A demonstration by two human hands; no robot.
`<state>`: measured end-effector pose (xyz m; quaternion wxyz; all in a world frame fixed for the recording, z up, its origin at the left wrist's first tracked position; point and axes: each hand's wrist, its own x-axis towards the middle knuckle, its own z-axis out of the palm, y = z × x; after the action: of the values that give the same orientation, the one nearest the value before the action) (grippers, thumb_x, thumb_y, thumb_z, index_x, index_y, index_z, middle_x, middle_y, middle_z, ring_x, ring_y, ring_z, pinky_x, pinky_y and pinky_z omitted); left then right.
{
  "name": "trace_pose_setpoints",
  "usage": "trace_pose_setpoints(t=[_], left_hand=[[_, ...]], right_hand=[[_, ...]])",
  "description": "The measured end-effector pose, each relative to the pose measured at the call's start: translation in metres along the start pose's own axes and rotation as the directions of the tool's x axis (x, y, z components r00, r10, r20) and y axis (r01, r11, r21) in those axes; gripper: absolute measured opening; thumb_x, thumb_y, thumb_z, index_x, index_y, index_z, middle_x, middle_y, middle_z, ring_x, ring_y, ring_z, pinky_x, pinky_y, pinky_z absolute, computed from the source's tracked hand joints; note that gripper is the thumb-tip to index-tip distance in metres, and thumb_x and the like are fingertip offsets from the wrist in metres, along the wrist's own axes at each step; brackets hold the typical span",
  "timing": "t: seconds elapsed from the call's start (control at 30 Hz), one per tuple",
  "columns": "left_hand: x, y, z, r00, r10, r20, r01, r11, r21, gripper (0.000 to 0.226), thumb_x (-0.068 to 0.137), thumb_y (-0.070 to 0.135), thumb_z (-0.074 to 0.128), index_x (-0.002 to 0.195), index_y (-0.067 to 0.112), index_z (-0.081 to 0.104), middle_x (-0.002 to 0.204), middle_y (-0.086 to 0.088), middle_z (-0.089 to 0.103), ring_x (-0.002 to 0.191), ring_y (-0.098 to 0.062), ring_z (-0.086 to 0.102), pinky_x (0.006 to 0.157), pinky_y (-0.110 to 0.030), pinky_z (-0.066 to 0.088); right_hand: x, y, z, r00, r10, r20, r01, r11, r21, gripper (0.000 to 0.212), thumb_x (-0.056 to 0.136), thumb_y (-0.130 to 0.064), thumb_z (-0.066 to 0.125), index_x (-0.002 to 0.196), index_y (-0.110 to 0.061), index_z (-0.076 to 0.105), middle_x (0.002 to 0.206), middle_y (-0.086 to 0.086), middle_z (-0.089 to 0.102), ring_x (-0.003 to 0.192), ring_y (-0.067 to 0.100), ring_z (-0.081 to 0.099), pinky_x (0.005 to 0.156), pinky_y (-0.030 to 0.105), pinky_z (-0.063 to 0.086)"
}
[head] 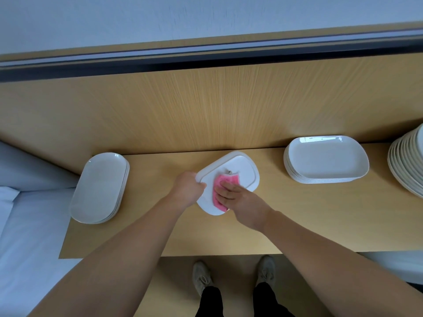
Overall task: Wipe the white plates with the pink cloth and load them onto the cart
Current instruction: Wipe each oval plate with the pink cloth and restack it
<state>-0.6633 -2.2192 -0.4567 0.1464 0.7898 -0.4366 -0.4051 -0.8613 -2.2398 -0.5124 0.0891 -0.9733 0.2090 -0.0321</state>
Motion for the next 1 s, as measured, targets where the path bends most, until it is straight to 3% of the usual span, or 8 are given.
trace_pose_setpoints(t=[0.1, 0.23, 0.47, 0.6, 0.7, 0.77, 0.9, 1.0], left_hand=[[0.001, -0.002, 0.000, 1.000, -0.002, 0.007, 0.002, 1.000, -0.007, 0.010, 0.089, 0.016, 0.059, 0.087, 0.010, 0.066, 0.075, -0.003, 0.060, 0.066, -0.020, 0.054, 0.054, -0.024, 0.040], [-0.001, -0.006, 0.003, 1.000, -0.023, 0.000, 0.023, 1.000, -0.002, 0.014, 0.089, 0.017, 0.056, 0.092, 0.009, 0.067, 0.076, -0.002, 0.059, 0.060, -0.014, 0.051, 0.050, -0.023, 0.038], [-0.002, -0.001, 0.000, 1.000, -0.006, -0.012, 0.006, 1.000, -0.017, 0.009, 0.089, 0.015, 0.058, 0.089, 0.013, 0.066, 0.072, 0.000, 0.058, 0.064, -0.019, 0.052, 0.052, -0.024, 0.039], [-0.001, -0.001, -0.001, 1.000, 0.009, -0.018, -0.008, 1.000, 0.014, 0.011, 0.089, 0.015, 0.058, 0.092, 0.010, 0.067, 0.075, -0.002, 0.059, 0.065, -0.019, 0.052, 0.049, -0.023, 0.037], [-0.001, -0.004, 0.000, 1.000, -0.008, -0.010, 0.008, 1.000, 0.005, 0.015, 0.088, 0.017, 0.057, 0.093, 0.007, 0.067, 0.080, -0.005, 0.062, 0.067, -0.020, 0.055, 0.054, -0.026, 0.043], [-0.003, -0.005, 0.002, 1.000, -0.027, -0.008, 0.026, 0.999, -0.020, 0.014, 0.088, 0.017, 0.055, 0.089, 0.006, 0.065, 0.078, -0.005, 0.060, 0.066, -0.020, 0.054, 0.055, -0.027, 0.043], [-0.006, -0.004, 0.006, 0.999, -0.049, -0.002, 0.048, 0.998, -0.051, 0.010, 0.089, 0.018, 0.056, 0.092, 0.011, 0.062, 0.080, -0.002, 0.059, 0.067, -0.017, 0.054, 0.054, -0.025, 0.041], [-0.013, -0.001, 0.002, 0.999, -0.039, 0.018, 0.041, 0.993, -0.107, 0.009, 0.087, 0.018, 0.058, 0.080, 0.013, 0.058, 0.073, 0.001, 0.054, 0.063, -0.015, 0.050, 0.054, -0.024, 0.039]], right_hand=[[-0.007, 0.017, -0.003, 0.993, 0.114, 0.010, -0.114, 0.990, 0.083, 0.069, 0.062, 0.017, 0.074, 0.126, -0.006, 0.062, 0.137, 0.012, 0.056, 0.131, 0.034, 0.047, 0.104, 0.050, 0.038], [-0.011, 0.040, -0.016, 0.936, 0.324, 0.140, -0.344, 0.927, 0.153, 0.065, 0.089, 0.011, 0.040, 0.149, -0.015, 0.035, 0.160, 0.003, 0.021, 0.149, 0.023, 0.009, 0.118, 0.036, 0.027], [0.011, 0.012, -0.013, 0.998, 0.007, 0.058, -0.009, 0.999, 0.037, 0.069, 0.050, 0.013, 0.079, 0.116, -0.002, 0.069, 0.126, 0.014, 0.064, 0.119, 0.038, 0.058, 0.096, 0.049, 0.046], [0.018, 0.020, -0.015, 0.995, -0.008, 0.095, 0.002, 0.998, 0.067, 0.070, 0.061, 0.014, 0.076, 0.127, -0.003, 0.061, 0.136, 0.015, 0.057, 0.130, 0.039, 0.047, 0.104, 0.052, 0.038], [0.016, 0.041, -0.029, 0.967, 0.195, 0.165, -0.216, 0.969, 0.120, 0.067, 0.087, 0.012, 0.046, 0.148, -0.013, 0.037, 0.160, 0.002, 0.022, 0.149, 0.025, 0.013, 0.115, 0.038, 0.029], [0.014, 0.054, -0.038, 0.925, 0.311, 0.218, -0.337, 0.937, 0.095, 0.072, 0.086, 0.011, 0.039, 0.152, -0.019, 0.030, 0.162, -0.007, 0.012, 0.149, 0.021, 0.014, 0.104, 0.036, 0.041], [0.007, 0.054, -0.034, 0.928, 0.309, 0.210, -0.323, 0.946, 0.034, 0.071, 0.085, 0.010, 0.040, 0.151, -0.016, 0.031, 0.162, -0.004, 0.015, 0.149, 0.019, 0.011, 0.098, 0.035, 0.046], [-0.006, 0.049, -0.034, 0.978, 0.207, 0.034, -0.209, 0.974, 0.087, 0.070, 0.067, 0.020, 0.059, 0.132, -0.007, 0.058, 0.145, 0.008, 0.049, 0.136, 0.031, 0.044, 0.078, 0.041, 0.058]])
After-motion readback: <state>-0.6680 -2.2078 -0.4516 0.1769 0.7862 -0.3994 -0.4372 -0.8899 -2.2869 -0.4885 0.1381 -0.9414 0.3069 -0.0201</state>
